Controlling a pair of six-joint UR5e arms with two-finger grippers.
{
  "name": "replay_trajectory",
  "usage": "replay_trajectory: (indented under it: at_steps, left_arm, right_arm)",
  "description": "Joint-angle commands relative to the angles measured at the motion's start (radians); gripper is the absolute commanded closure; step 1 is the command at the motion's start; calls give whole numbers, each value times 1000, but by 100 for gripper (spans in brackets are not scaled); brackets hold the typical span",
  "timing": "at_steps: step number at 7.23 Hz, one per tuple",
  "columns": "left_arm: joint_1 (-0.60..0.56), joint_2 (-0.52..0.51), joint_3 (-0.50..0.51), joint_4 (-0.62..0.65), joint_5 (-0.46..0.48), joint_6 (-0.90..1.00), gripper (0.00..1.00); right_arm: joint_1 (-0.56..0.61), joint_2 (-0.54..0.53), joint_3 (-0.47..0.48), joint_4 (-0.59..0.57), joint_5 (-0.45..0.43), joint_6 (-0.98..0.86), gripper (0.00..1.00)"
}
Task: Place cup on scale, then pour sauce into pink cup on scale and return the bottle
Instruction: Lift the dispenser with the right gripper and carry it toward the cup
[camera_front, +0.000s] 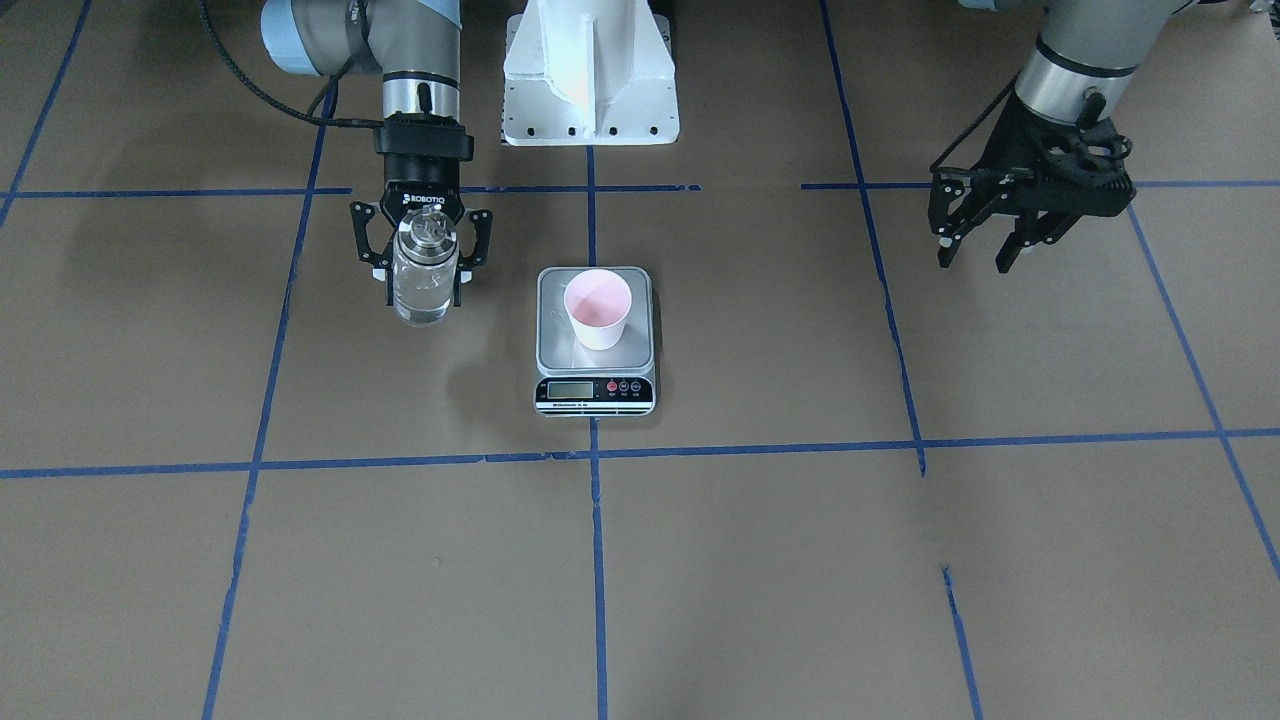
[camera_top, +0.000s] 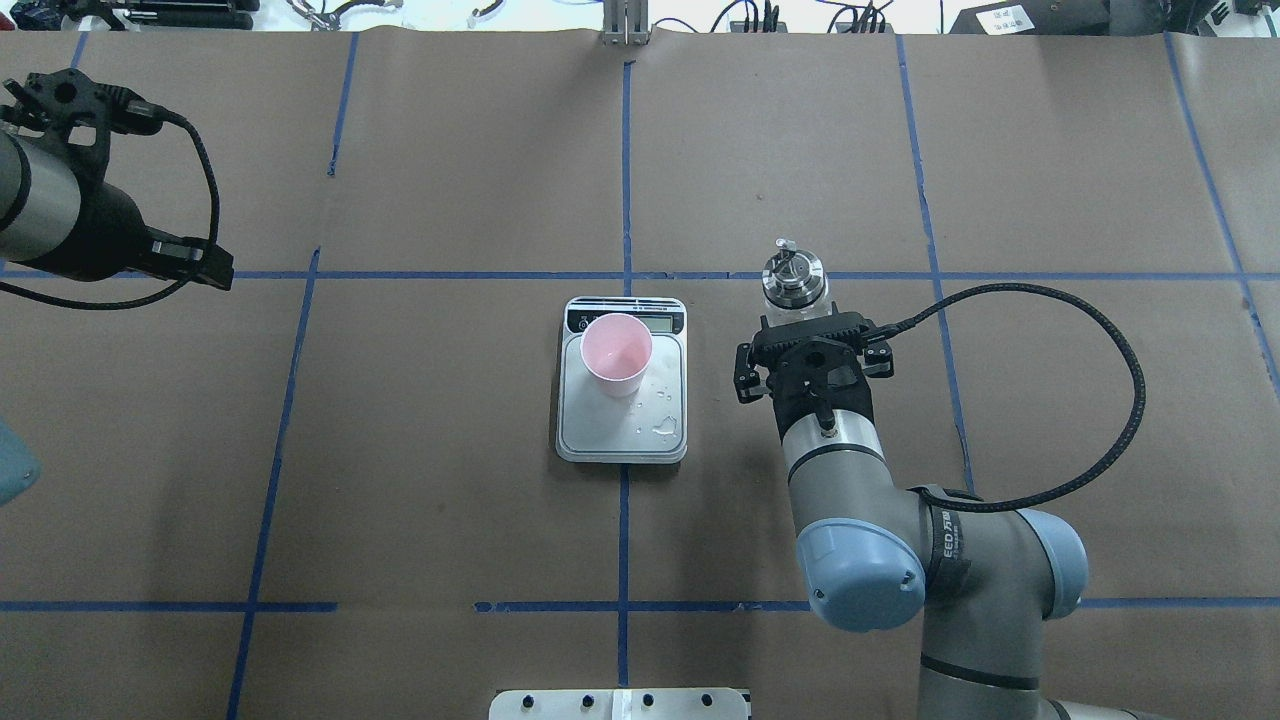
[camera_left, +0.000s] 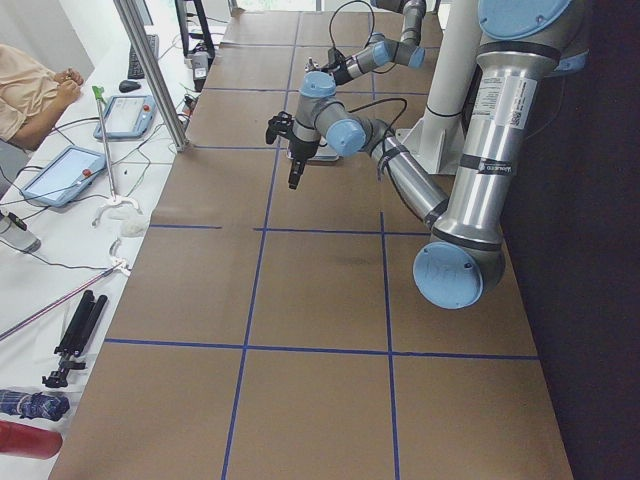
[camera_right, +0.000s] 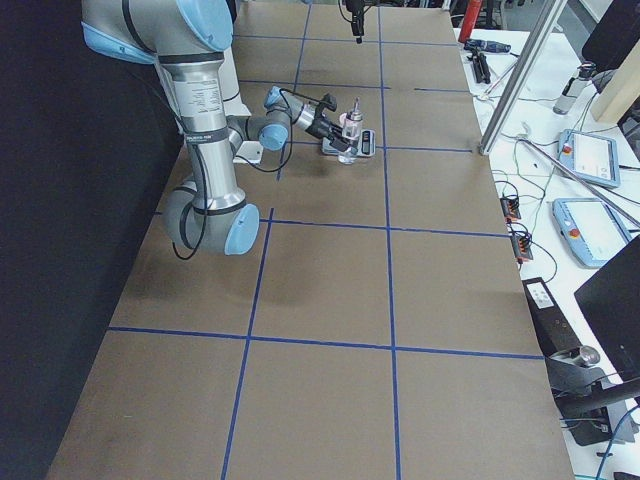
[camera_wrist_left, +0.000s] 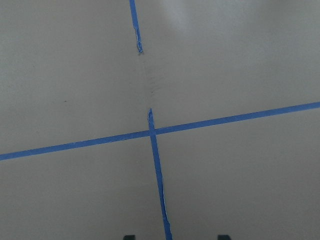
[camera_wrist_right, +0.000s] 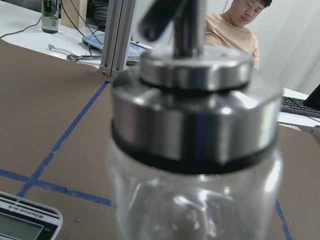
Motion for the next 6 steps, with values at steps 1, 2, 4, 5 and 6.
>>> replay_trajectory:
  at_steps: [1, 2, 4, 5, 6]
  left_arm:
    - [0, 0, -1, 0, 0, 0, 37]
    - [0, 0, 0, 0, 0, 0, 37]
    - [0, 0, -1, 0, 0, -2, 37]
    - [0, -4, -1, 0, 0, -5, 37]
    - [0, -4, -1, 0, 0, -6, 37]
  right_arm:
    - [4, -6, -31, -19, -21, -150, 100]
    - [1, 27, -55, -30, -90, -241, 100]
    - [-6, 60, -95, -152, -134, -292, 100]
    - [-4, 143, -98, -282, -235, -368, 100]
    - [-4, 153, -89, -316, -233, -375, 100]
